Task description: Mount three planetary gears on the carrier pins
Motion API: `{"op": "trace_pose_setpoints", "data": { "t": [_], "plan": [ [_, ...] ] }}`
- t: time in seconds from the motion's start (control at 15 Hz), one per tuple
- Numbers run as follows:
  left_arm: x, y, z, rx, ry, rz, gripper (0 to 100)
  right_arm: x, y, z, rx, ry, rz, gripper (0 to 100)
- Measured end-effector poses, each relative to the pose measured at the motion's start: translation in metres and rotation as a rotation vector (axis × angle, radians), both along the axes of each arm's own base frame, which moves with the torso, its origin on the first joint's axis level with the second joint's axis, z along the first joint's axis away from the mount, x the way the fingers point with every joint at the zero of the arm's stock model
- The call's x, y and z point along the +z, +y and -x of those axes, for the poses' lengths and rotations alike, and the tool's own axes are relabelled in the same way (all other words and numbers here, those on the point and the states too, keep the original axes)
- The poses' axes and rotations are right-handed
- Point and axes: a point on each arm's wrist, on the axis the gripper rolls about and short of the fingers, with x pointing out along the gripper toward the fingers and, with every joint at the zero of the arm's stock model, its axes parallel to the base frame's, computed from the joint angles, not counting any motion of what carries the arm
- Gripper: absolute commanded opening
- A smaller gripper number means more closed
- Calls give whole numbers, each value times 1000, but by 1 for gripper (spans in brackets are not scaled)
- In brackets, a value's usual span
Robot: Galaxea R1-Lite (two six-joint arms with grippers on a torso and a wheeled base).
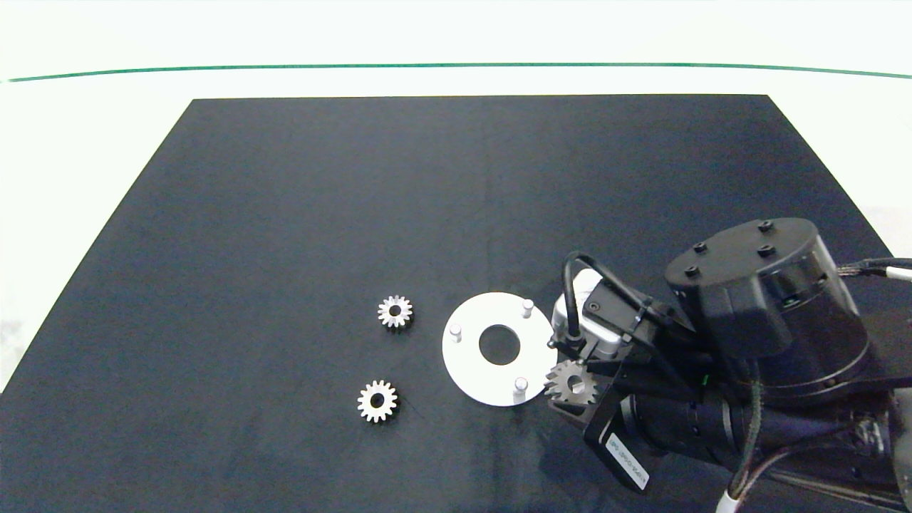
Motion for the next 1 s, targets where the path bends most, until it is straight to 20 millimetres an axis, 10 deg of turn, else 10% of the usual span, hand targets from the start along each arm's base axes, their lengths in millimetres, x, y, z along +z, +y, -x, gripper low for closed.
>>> {"op": "trace_pose_setpoints", "data": {
  "t": [1.0],
  "plan": [
    [-1,0,-1,-5,10,-1,100,-14,39,-26,0,23,38,16]
  ]
}}
